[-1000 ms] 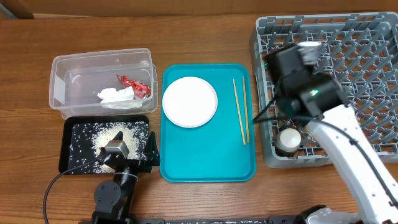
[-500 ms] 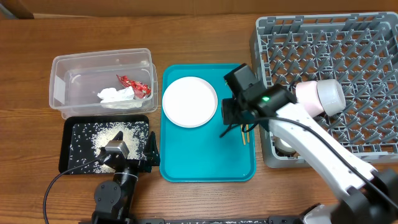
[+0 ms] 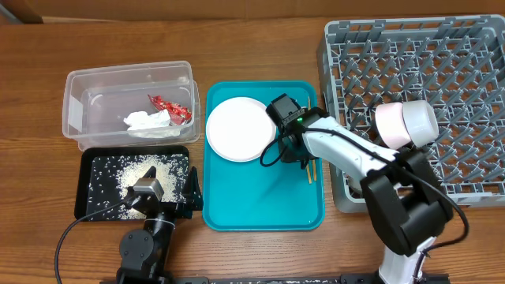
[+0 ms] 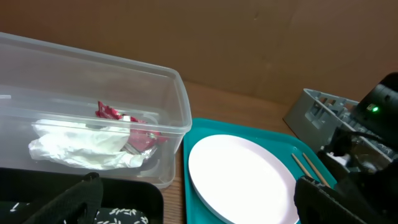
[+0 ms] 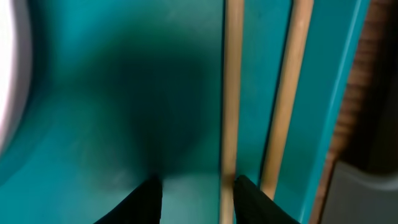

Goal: Sort waste into correct bins and load items into the dishwasher

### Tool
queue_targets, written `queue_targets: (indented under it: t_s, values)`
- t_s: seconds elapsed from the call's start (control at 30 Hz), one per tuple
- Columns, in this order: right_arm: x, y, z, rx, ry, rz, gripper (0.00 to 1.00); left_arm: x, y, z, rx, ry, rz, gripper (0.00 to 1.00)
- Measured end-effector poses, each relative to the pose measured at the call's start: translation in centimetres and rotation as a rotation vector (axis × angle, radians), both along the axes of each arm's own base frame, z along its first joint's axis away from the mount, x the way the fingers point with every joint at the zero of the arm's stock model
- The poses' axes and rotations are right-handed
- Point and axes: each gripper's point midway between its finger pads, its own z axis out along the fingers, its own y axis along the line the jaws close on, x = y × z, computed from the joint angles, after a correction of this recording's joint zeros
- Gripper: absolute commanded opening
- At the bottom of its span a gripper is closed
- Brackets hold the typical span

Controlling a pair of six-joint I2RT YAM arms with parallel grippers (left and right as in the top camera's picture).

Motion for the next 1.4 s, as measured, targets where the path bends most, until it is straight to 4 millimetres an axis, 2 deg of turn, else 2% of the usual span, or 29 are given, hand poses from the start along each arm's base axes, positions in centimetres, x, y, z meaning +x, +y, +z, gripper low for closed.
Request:
queue_targets:
  t_s: [0.1,0.2,0.23,0.43,0.53,0.63,0.73,0.77,0.8,0.87,0.9,0.97,1.07,1.13,1.2,1.3,1.4]
  values:
    - [0.2,0.0,-0.1,-0.004,-0.008,0.002,0.25,0.0,0.0,0.0,0.0,0.0,0.0,1.0]
    - [0.0,0.0,-0.2,-0.004,0.002,0.005,0.07,0.0,0.0,0.0,0.0,0.0,0.0,1.0]
    - [-0.2,0.0,-0.2,-0.002,0.011,0.005,0.04,0.0,0.0,0.0,0.0,0.0,0.0,1.0]
    - [-1.6,-0.4,-0.2,-0.01,0.075,0.002,0.04,0.0,0.0,0.0,0.0,0.0,0.0,1.0]
    - [-2.4,-0.8,0.5,-0.012,0.103,0.004,0.04,0.0,0.0,0.0,0.0,0.0,0.0,1.0]
    - [-1.9,-0.4,3.4,0.032,0.045,0.02,0.04,0.0,0.0,0.0,0.0,0.0,0.0,1.0]
    - [0.0,0.0,8.9,0.102,-0.11,0.033,0.04,0.0,0.0,0.0,0.0,0.0,0.0,1.0]
    - [0.7,-0.1,11.4,0.122,-0.186,0.029,0.04,0.0,0.0,0.0,0.0,0.0,0.0,1.0]
    - [1.4,-0.5,13.7,0.134,-0.258,0.02,0.04,0.0,0.0,0.0,0.0,0.0,0.0,1.0]
    - [2.2,-1.9,17.1,0.133,-0.364,-0.013,0.04,0.0,0.0,0.0,0.0,0.0,0.0,1.0]
    - [2.7,-3.0,18.4,0.121,-0.406,-0.037,0.04,0.0,0.0,0.0,0.0,0.0,0.0,1.0]
    - [3.6,-5.3,19.5,0.085,-0.453,-0.082,0.04,0.0,0.0,0.0,0.0,0.0,0.0,1.0]
    - [5.8,-8.9,18.8,0.026,-0.472,-0.137,0.04,0.0,0.0,0.0,0.0,0.0,0.0,1.0]
    - [6.9,-10.4,17.9,0.003,-0.467,-0.147,0.04,0.0,0.0,0.0,0.0,0.0,0.0,1.0]
    - [7.4,-12.1,16.2,-0.024,-0.422,-0.154,0.04,0.0,0.0,0.0,0.0,0.0,0.0,1.0]
    - [7.0,-13.1,13.9,-0.044,-0.338,-0.146,0.06,0.0,0.0,0.0,0.0,0.0,0.0,1.0]
    - [5.9,-12.5,12.4,-0.04,-0.267,-0.111,0.11,0.0,0.0,0.0,0.0,0.0,0.0,1.0]
